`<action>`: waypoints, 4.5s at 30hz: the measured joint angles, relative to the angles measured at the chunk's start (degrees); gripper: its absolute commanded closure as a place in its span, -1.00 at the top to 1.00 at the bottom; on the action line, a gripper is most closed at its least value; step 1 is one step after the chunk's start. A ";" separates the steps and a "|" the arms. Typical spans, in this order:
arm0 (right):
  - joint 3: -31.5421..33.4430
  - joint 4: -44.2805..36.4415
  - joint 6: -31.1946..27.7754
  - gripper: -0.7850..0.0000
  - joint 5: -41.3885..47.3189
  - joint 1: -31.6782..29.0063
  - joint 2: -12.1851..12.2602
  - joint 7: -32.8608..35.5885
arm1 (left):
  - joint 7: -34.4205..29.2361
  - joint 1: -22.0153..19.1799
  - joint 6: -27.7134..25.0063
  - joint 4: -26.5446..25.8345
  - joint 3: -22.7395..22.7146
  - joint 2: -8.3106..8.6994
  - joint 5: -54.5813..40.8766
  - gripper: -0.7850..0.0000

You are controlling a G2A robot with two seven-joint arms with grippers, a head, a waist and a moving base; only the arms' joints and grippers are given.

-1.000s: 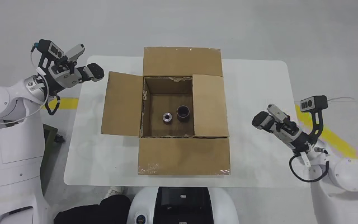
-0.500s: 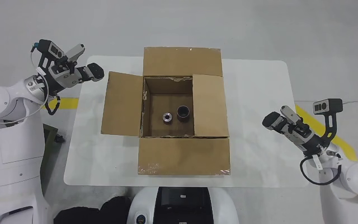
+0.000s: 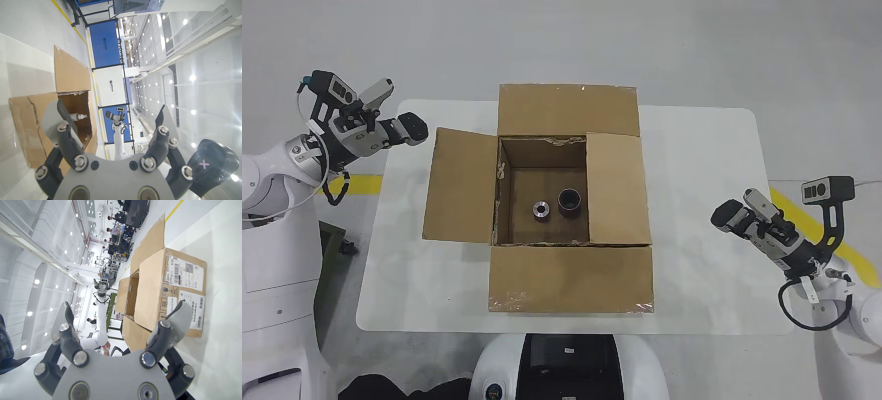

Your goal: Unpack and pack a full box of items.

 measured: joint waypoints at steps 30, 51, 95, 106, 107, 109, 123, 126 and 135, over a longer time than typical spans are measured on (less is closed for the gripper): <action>0.00 0.00 0.00 1.00 0.00 0.00 0.00 0.00 | 1.69 4.92 -11.80 3.25 7.72 0.49 0.79 1.00; 0.00 0.00 0.00 1.00 0.00 0.00 0.00 0.00 | 0.85 -7.30 -10.11 3.71 21.09 -1.64 -7.45 1.00; 0.00 0.00 0.00 1.00 0.00 0.00 0.00 0.00 | 10.20 -12.80 -14.82 10.48 24.69 -1.96 3.35 1.00; 0.00 0.00 0.00 1.00 0.00 0.00 0.00 0.00 | 14.73 -15.62 -18.14 21.41 25.67 -2.21 8.06 1.00; 0.00 0.00 0.00 1.00 0.00 0.00 0.00 0.00 | 15.09 -16.18 -18.57 22.62 26.30 -2.42 8.18 1.00; 0.00 0.00 0.00 1.00 0.00 0.00 0.00 0.00 | 15.73 -17.14 -19.10 24.35 27.35 -2.79 8.41 1.00; 0.00 0.00 0.00 1.00 0.00 0.00 0.00 0.00 | 19.25 -25.54 -22.19 35.33 36.23 -6.91 7.78 1.00; 0.00 0.00 0.00 1.00 0.00 0.00 0.00 0.00 | 19.83 -26.74 -22.13 36.90 37.63 -7.88 6.58 1.00; 0.00 0.00 0.00 1.00 0.00 0.00 0.00 0.00 | 18.61 -29.28 -20.27 41.54 39.65 -10.39 -0.02 1.00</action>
